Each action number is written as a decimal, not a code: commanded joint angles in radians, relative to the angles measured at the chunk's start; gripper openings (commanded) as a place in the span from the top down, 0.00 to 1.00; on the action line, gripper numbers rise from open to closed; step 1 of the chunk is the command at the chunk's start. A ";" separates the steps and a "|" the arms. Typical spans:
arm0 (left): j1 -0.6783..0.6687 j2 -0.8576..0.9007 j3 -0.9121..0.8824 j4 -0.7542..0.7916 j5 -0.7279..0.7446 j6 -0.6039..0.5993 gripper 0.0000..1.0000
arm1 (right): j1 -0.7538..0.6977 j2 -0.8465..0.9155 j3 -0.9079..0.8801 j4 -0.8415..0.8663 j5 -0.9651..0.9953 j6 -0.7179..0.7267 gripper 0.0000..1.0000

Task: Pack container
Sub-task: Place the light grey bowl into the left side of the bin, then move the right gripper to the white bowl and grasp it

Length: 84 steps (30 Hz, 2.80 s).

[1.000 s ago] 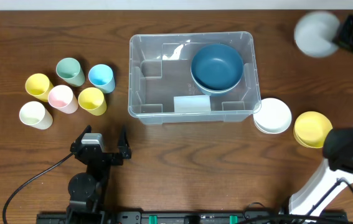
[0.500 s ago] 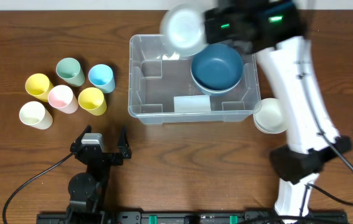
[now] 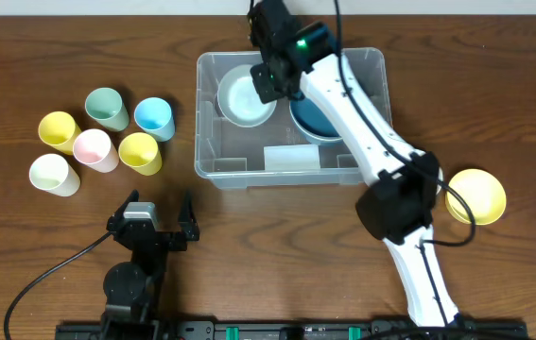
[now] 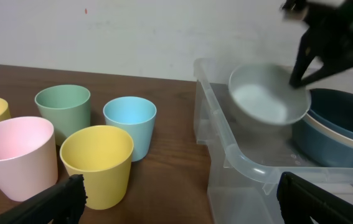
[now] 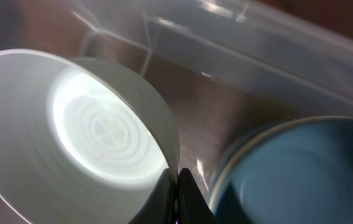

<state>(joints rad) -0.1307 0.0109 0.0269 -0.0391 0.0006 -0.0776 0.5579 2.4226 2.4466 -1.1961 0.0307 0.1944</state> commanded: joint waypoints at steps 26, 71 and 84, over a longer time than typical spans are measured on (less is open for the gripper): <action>0.005 -0.007 -0.023 -0.033 -0.011 0.003 0.02 | -0.050 -0.243 0.201 -0.161 0.047 -0.054 0.41; 0.005 -0.007 -0.023 -0.033 -0.011 0.003 0.02 | -0.777 -0.520 -1.135 0.278 -0.163 -0.196 0.47; 0.005 -0.007 -0.023 -0.033 -0.011 0.003 0.02 | -0.776 -0.520 -1.192 0.391 -0.161 -0.192 0.95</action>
<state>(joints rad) -0.1307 0.0109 0.0269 -0.0391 0.0006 -0.0776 -0.2245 1.9099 1.2610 -0.8181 -0.1280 0.0051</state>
